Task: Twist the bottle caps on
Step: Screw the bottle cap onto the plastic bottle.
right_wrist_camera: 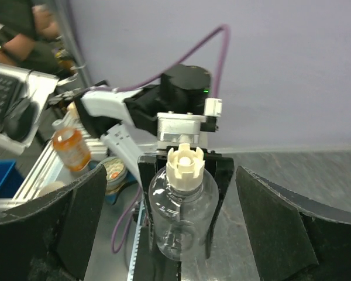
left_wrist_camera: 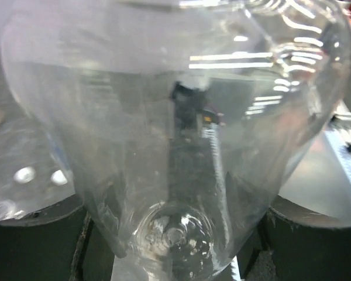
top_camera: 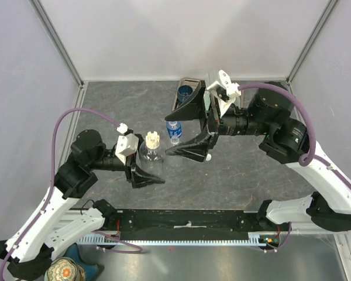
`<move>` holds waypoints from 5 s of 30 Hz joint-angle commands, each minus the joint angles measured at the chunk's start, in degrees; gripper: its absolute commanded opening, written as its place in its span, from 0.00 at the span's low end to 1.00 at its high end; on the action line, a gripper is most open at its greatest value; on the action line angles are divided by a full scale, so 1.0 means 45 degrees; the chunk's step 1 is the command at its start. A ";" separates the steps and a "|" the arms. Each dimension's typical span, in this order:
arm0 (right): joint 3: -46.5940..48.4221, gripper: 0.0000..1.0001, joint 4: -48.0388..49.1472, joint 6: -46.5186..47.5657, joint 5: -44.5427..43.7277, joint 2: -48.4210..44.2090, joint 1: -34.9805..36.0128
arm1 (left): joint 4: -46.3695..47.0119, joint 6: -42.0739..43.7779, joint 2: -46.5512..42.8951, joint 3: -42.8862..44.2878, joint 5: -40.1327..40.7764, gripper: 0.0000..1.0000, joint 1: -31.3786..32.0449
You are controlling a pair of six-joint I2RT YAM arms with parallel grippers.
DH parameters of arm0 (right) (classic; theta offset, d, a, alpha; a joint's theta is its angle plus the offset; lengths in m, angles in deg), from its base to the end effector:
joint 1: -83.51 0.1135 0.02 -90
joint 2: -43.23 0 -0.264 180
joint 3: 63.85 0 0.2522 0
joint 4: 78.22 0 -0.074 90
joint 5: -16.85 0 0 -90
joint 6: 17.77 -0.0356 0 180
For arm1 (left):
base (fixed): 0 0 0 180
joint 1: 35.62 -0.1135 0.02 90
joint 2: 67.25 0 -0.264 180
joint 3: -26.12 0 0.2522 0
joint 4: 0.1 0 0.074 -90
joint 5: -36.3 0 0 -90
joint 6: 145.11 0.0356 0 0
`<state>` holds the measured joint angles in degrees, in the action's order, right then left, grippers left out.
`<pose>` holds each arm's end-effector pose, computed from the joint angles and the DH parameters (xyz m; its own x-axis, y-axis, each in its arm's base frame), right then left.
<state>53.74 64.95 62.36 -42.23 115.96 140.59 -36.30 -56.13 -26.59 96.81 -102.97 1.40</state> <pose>0.1063 0.1979 0.5581 -0.0960 0.1222 -0.9878 -0.9949 0.0184 0.0990 0.0913 -0.1027 0.4013 -0.1035 0.0635 -0.9926 0.9927 0.0685 -0.0991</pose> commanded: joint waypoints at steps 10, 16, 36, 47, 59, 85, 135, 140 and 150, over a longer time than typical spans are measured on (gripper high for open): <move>-0.1274 0.92 0.5743 -0.2355 0.6175 0.1357 -0.0399 | 0.0083 0.0206 0.0612 0.1002 -0.6061 0.13 -0.0061; -0.2212 0.82 0.8187 -0.4114 0.6450 0.1397 -0.0399 | 0.0064 0.0206 0.0553 0.0924 -0.5730 0.13 -0.0061; -0.2820 0.58 0.9697 -0.5385 0.6411 0.1787 -0.0341 | 0.0083 0.0206 0.0397 0.0690 -0.4734 0.11 -0.0061; -0.2702 0.29 0.9405 -0.5151 0.6294 0.1924 -0.0184 | 0.0376 0.0089 0.0378 0.0553 -0.4402 0.10 -0.0081; -0.2917 0.03 0.5540 -0.2360 0.4324 0.0968 -0.0204 | 0.0591 0.0187 0.0221 0.0631 -0.0890 0.09 -0.0179; -0.0382 0.00 -0.0339 -0.1049 -1.6739 0.3503 0.6142 | 0.0630 0.0147 -0.0189 0.0260 0.9894 0.13 -0.0374; 0.0562 0.77 0.2835 -0.0598 0.6332 0.2080 0.0206 | -0.0483 0.2589 0.0690 0.0495 -0.8680 0.09 -0.0530; 0.0033 0.73 0.3894 -0.1595 0.6430 0.2256 0.0206 | -0.0483 0.2940 0.0651 0.0377 -0.7547 0.06 -0.0530; -0.0983 0.67 0.6570 -0.3235 0.6645 0.2412 0.0226 | -0.0308 0.2902 0.0788 0.0299 -0.6707 0.06 -0.0530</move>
<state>50.31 85.50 52.28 -14.17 126.67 141.69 -38.22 -44.92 -23.09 97.68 -134.71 -0.68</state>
